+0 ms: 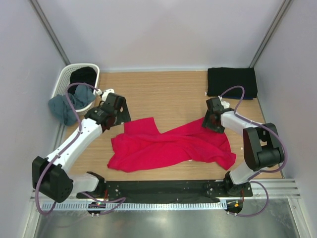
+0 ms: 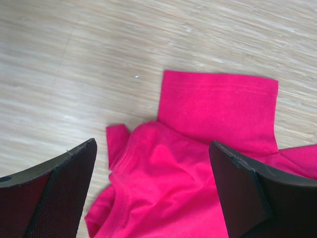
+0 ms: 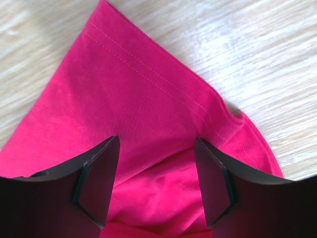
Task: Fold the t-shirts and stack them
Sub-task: Flatten the tshirt out
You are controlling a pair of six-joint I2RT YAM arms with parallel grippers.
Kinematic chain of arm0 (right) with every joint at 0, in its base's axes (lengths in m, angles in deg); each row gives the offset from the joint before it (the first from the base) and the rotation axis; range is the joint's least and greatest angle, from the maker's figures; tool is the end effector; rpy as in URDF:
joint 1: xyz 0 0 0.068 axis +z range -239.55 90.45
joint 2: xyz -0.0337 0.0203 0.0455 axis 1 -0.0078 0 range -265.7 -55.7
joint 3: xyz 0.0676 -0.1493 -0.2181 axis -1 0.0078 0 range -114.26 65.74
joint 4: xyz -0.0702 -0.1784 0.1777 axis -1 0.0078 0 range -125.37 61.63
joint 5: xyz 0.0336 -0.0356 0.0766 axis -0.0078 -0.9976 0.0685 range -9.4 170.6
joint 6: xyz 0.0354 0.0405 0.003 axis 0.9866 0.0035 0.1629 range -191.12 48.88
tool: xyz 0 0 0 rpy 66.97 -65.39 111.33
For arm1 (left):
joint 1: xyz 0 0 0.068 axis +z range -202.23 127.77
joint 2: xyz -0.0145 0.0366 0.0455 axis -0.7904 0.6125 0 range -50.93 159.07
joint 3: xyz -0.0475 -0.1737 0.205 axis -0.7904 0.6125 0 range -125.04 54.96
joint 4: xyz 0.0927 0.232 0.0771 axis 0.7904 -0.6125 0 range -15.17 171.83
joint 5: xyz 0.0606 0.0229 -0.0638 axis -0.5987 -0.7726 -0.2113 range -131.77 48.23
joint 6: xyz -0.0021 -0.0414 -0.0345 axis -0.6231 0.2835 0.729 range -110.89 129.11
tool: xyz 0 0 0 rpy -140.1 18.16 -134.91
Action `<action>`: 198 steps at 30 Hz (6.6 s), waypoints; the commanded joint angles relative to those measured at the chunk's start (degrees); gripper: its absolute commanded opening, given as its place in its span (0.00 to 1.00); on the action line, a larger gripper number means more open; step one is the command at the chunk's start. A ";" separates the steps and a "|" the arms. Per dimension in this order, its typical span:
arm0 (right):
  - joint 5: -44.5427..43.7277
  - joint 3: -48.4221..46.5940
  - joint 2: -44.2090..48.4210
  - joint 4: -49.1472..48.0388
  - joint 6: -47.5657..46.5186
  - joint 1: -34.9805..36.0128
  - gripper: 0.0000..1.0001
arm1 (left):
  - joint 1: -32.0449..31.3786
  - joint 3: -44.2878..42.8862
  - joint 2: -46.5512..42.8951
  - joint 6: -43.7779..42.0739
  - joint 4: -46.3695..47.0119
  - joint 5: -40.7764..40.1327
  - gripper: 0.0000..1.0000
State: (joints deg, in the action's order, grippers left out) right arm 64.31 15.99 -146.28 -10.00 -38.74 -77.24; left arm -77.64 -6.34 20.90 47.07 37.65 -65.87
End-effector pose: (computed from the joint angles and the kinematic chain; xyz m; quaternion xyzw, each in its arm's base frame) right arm 0.2864 0.0523 0.1638 0.1975 0.9487 -0.0506 0.2415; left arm 0.2330 -0.0946 0.2917 -0.1648 0.9195 0.0135 0.3567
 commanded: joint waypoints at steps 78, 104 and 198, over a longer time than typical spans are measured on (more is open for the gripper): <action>-8.75 -16.61 -17.08 -6.73 3.66 -0.19 0.42 | 3.87 6.19 28.98 -1.22 31.88 10.30 0.00; -10.08 -33.73 16.31 -2.17 -4.61 -0.19 0.01 | 3.88 -22.19 -11.07 -24.77 23.98 7.04 0.00; 12.69 -36.21 -6.18 4.96 -6.90 -10.73 0.01 | -4.14 -1.19 -1.54 7.58 11.93 8.27 0.95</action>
State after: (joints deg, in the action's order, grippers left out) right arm 74.91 -18.59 -152.82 -2.92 -45.56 -87.90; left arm -85.18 -6.80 12.44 57.08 49.23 -63.81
